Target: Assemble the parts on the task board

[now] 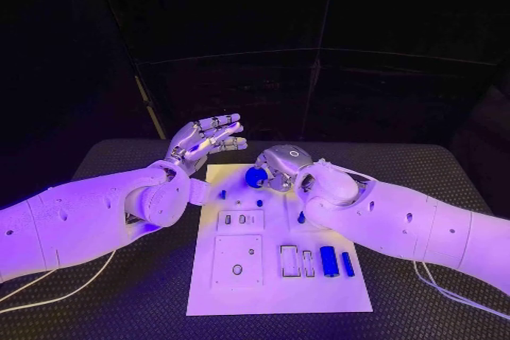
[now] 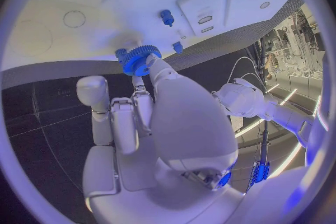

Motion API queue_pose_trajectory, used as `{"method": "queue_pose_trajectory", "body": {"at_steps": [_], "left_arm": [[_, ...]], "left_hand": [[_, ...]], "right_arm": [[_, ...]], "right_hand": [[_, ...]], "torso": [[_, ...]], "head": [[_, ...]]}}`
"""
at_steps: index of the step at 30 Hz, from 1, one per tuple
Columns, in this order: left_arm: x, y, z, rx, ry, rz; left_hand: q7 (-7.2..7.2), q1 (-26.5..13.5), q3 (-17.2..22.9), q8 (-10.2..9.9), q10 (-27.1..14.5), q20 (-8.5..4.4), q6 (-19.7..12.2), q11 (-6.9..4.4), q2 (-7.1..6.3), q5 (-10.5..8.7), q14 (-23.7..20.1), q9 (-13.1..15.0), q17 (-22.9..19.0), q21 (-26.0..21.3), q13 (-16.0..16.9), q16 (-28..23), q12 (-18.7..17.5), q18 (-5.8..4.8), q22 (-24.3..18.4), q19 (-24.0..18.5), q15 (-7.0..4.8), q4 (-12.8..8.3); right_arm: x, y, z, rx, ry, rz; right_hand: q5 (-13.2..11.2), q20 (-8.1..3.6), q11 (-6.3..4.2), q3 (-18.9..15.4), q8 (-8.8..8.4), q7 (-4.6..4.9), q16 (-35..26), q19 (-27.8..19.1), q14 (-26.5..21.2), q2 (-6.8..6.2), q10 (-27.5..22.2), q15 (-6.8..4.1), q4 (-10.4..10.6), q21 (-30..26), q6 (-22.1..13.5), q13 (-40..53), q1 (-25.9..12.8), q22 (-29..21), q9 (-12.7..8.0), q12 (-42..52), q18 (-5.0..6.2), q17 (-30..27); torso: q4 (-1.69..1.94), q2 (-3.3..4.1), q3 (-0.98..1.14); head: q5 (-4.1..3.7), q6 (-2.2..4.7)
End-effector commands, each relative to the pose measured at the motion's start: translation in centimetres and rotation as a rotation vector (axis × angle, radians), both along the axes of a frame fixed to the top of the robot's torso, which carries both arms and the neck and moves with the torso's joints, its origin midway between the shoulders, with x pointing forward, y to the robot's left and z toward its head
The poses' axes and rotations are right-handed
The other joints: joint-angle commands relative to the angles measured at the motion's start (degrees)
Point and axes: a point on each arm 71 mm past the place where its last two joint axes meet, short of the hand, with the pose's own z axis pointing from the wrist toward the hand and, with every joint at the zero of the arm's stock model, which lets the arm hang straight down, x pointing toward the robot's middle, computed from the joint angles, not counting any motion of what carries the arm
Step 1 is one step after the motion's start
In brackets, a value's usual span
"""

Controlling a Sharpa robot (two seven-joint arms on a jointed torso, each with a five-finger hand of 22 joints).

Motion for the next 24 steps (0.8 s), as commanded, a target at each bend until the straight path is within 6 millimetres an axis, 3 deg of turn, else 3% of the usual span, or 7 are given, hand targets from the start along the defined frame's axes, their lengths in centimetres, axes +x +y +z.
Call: {"method": "queue_pose_trajectory", "body": {"at_steps": [1,8,24], "left_arm": [[0.1,-0.1,0.1,-0.007,-0.006,-0.012],[0.3,0.0,0.1,-0.006,-0.008,-0.007],[0.4,-0.1,0.1,-0.007,-0.007,-0.011]], "left_hand": [[6.16,0.1,0.0,-0.3,-0.3,-0.03,-0.3,0.15,0.52,0.22,0.1,0.0,-0.1,-0.3,0.0,-0.2,-0.4,0.69,-0.1,-0.2,0.05,-0.4],[6.16,0.1,0.0,-0.4,-0.2,-0.03,-0.2,0.15,0.55,0.23,0.1,0.0,-0.1,-0.3,0.0,-0.2,-0.4,0.69,-0.1,-0.2,0.05,-0.4],[6.17,0.1,0.0,-0.4,-0.2,-0.03,-0.2,0.15,0.57,0.22,0.1,0.0,-0.1,-0.3,0.0,-0.2,-0.4,0.69,-0.1,-0.2,0.05,-0.4]], "right_arm": [[0.1,0.4,-0.1,-0.016,-0.005,0.015],[0.3,1.0,-0.5,-0.025,0.008,0.017],[0.5,1.8,-1.5,-0.053,0.054,0.015]], "right_hand": [[0.0,-0.27,0.31,0.4,-0.04,-0.94,0.3,0.1,4.6,-0.18,0.1,-0.36,0.1,0.4,1.2,-0.1,-0.6,0.0,0.0,0.2,-0.29,8.6],[-0.2,-0.21,0.42,0.7,-0.43,-0.81,0.3,0.1,4.6,-0.33,0.0,-0.28,0.1,0.3,1.0,-0.1,-0.8,0.0,0.0,0.1,-0.30,8.6],[-2.2,0.44,1.31,1.7,-3.17,0.20,0.2,-0.4,4.6,-1.57,-1.6,0.47,-0.1,0.0,-1.4,-2.1,-2.4,-0.6,-0.1,-1.5,-0.22,8.4]], "torso": [[-0.03,-0.02,0.04],[-0.09,-0.04,0.01],[-0.12,-0.05,0.01]], "head": [[-0.11,-0.03],[-0.15,-0.12],[-0.09,-0.31]]}}
